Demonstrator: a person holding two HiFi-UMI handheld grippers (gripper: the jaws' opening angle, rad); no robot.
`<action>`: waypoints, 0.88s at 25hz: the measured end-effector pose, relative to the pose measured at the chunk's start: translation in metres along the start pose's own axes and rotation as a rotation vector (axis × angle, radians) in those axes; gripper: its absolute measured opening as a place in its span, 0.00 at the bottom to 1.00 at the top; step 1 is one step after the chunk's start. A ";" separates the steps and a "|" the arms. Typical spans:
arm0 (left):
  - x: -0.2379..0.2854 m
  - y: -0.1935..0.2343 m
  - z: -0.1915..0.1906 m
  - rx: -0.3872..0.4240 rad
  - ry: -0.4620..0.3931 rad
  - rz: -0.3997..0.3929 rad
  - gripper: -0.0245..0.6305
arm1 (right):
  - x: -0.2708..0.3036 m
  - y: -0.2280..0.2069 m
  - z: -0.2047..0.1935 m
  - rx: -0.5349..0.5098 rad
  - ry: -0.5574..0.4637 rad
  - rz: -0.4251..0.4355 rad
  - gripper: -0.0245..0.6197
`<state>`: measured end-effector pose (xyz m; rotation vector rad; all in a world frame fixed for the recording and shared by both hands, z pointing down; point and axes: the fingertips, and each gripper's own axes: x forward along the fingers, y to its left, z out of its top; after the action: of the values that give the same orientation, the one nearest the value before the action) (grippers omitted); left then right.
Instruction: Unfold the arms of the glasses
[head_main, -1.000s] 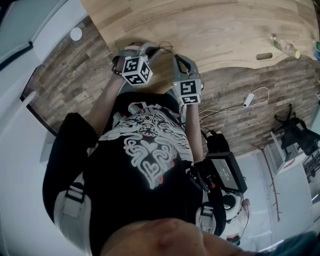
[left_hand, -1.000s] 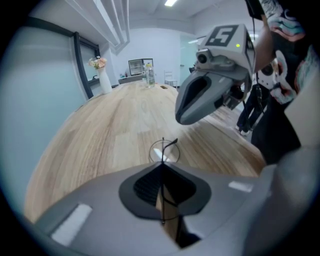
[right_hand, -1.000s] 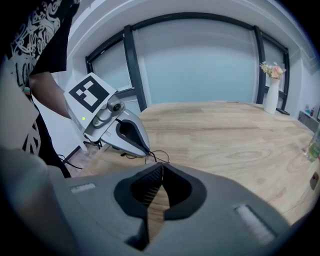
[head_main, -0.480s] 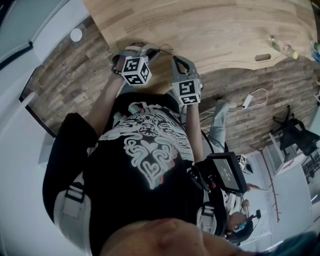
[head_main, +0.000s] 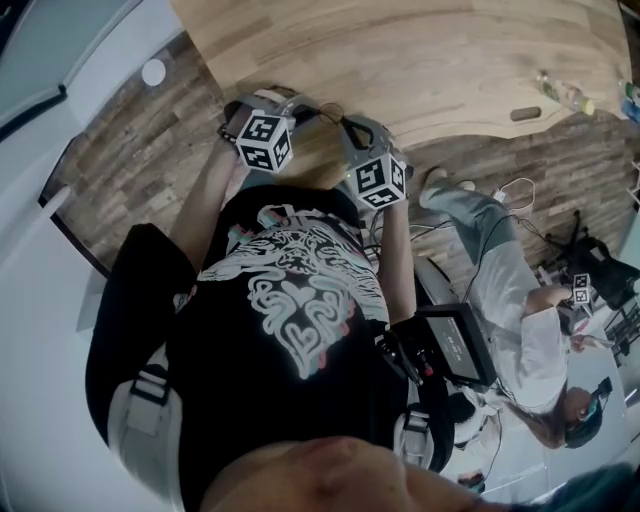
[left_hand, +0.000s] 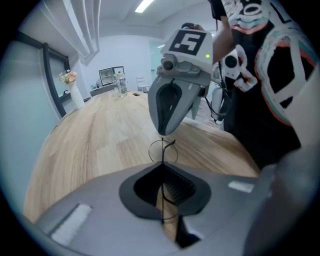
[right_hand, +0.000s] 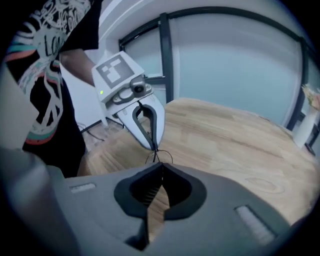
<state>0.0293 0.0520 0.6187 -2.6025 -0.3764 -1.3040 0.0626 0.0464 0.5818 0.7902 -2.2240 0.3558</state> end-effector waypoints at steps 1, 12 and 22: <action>0.000 -0.002 -0.001 0.017 0.000 -0.008 0.03 | 0.004 0.004 -0.003 -0.048 0.021 0.011 0.04; 0.001 -0.019 -0.004 0.086 -0.016 -0.106 0.03 | 0.022 0.027 -0.001 -0.198 0.033 0.140 0.04; 0.001 -0.025 -0.010 0.086 -0.040 -0.136 0.03 | 0.032 0.032 -0.008 -0.195 0.055 0.178 0.04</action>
<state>0.0150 0.0730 0.6271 -2.5739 -0.6123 -1.2482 0.0295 0.0606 0.6105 0.4748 -2.2419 0.2377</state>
